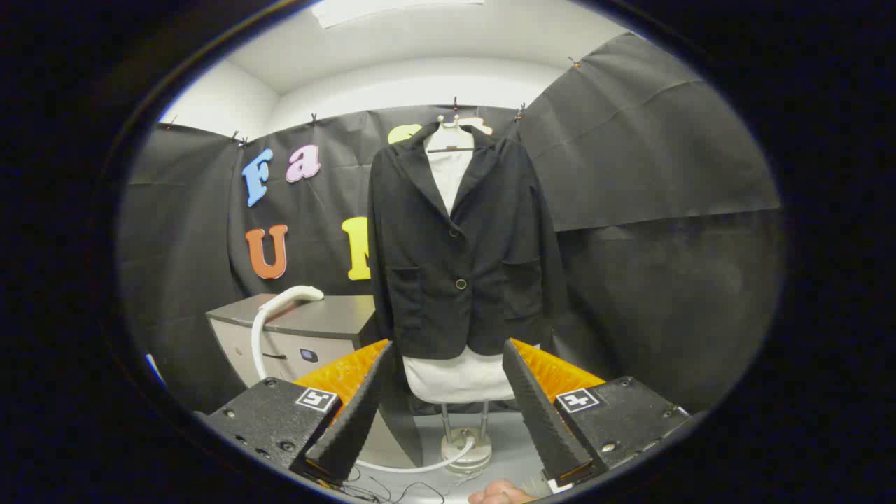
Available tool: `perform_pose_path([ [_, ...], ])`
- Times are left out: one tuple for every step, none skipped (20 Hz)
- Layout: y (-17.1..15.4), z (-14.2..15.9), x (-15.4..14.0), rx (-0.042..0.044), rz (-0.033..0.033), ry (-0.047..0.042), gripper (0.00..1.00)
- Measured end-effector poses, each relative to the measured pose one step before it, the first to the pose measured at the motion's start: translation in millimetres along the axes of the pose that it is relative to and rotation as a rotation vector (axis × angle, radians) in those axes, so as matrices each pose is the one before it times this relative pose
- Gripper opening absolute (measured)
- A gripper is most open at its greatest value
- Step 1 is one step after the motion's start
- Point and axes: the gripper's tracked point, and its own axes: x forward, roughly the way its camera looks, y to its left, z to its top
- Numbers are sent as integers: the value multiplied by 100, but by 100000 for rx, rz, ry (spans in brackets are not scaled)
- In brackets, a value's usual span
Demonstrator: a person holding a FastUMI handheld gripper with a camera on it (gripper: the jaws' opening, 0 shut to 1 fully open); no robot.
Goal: Iron the clothes twice with a garment steamer, once on the left side and once on the right side.
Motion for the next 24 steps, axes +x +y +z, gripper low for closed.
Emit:
perform_pose_path([
  [27, 26, -134, 267, 197, -47, 99],
  [99, 80, 34, 270, 182, -120, 99],
  [246, 83, -42, 135, 469, 91, 98],
  [345, -100, 42, 143, 481, 321, 99],
  [484, -42, 57, 279, 707, 509, 99],
  [526, -114, 105, 325, 601, 565, 99],
  [570, -31, 65, 296, 513, 750, 99],
  [677, -110, 123, 69, 840, 632, 99],
  [744, 24, 142, -216, 585, 593, 99],
  [795, 14, 223, -382, 844, 232, 99],
  [922, 135, 155, -488, 866, 37, 99],
  [981, 156, 300, -473, 816, -229, 99],
  [1169, 199, 333, -299, 805, -44, 99],
  [1395, 194, 301, 136, 1296, -310, 99],
  [1550, 12, 449, 373, 1156, 615, 99],
  [1628, -412, 491, 339, 1183, 1601, 99],
  [1780, -336, 387, 444, 1557, 1923, 99],
  [1755, -284, 348, 855, 1862, 1448, 99],
  [1710, -307, 508, 1034, 1679, 1863, 99],
  [1530, -411, 580, 774, 1738, 2410, 99],
  [1360, -244, 687, 262, 1445, 2469, 99],
  [1190, 125, 681, -405, 1548, 1603, 99],
  [1022, 331, 867, -1112, 1239, 1007, 99],
  [916, 413, 1057, -1170, 1254, 649, 99],
])
